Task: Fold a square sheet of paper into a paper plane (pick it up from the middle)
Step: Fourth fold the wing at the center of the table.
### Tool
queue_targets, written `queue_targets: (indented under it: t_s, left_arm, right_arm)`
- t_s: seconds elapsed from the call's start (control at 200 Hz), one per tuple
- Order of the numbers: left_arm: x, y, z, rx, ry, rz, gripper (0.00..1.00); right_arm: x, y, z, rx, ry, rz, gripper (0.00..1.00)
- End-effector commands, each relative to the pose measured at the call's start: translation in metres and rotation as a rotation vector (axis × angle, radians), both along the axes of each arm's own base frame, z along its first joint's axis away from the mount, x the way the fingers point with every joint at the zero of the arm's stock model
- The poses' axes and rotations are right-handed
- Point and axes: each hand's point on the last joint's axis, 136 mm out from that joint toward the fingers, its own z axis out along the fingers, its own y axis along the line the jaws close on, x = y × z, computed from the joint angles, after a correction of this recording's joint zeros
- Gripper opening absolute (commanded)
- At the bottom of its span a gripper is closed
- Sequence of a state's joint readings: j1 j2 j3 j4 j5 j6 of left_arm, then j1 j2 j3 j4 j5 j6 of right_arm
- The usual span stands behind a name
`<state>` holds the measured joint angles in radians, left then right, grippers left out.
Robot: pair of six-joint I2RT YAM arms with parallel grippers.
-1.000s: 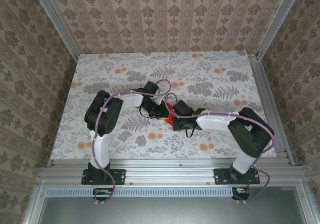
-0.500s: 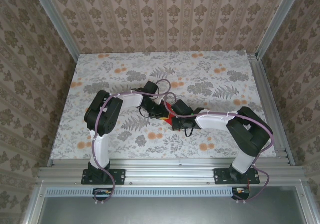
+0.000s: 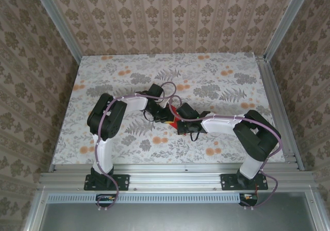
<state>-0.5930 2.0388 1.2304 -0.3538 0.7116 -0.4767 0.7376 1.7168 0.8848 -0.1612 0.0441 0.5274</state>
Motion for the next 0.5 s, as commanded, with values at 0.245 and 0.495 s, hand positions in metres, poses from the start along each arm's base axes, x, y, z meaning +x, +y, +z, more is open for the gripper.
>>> queue_targets:
  t_s: [0.245,0.495]
  left_arm:
    - [-0.014,0.018,-0.024,0.079,0.064,0.006,0.09]
    - [-0.015,0.018,-0.023,0.076,0.063,0.003,0.09]
  right_arm:
    - [-0.006,0.006,-0.018,0.012,0.051,0.011,0.16]
    - [-0.011,0.004,-0.025,0.009,0.065,0.014,0.25]
